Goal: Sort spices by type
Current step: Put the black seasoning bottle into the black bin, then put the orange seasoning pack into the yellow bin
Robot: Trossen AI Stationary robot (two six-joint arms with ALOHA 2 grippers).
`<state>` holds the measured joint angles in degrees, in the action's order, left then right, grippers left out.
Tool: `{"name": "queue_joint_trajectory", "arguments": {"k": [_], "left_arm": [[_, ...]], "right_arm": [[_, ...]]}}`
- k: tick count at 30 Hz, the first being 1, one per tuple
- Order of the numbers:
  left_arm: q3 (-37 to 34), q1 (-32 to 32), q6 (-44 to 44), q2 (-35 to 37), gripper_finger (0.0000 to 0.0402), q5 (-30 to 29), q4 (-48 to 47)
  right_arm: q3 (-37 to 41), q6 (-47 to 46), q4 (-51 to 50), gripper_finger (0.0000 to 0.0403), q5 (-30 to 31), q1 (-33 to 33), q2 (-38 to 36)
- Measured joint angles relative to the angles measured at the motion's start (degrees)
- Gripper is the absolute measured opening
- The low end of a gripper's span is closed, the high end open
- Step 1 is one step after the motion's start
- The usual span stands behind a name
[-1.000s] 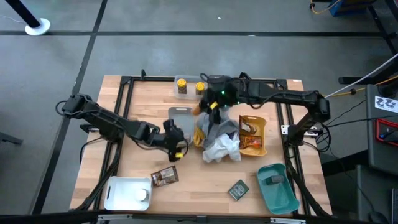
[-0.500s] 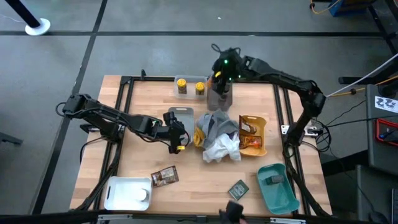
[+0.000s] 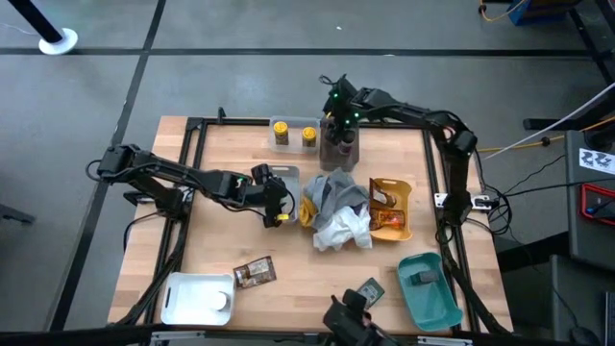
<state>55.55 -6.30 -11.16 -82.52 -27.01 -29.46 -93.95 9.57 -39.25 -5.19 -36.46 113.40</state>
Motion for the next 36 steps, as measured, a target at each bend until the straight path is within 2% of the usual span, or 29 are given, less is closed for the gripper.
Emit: {"name": "queue_joint_trajectory", "arguments": {"k": [8, 17, 21, 29, 36], "left_arm": [[0.0, 0.2, 1.1, 0.0, 0.0279, 0.0, 0.0], [0.0, 0.2, 1.1, 0.0, 0.0279, 0.0, 0.0], [0.0, 0.2, 1.1, 0.0, 0.0279, 0.0, 0.0], [0.4, 0.0, 4.4, 0.0, 0.0279, 0.0, -0.8], [5.3, -0.5, 4.0, 0.0, 0.0279, 0.0, -7.6]], "right_arm": [[0.0, -0.2, 0.4, 0.0221, 0.4, 0.1, 2.5], [0.0, -2.0, 0.3, 0.0295, 2.2, 0.1, 2.7], [-0.8, -1.8, -0.7, 0.0313, 2.6, 0.1, 2.7], [-10.3, -1.8, -13.9, 0.0319, 2.7, 0.1, 2.7], [-20.7, -1.8, -28.0, 0.0319, 3.2, 0.3, 2.6]]}}
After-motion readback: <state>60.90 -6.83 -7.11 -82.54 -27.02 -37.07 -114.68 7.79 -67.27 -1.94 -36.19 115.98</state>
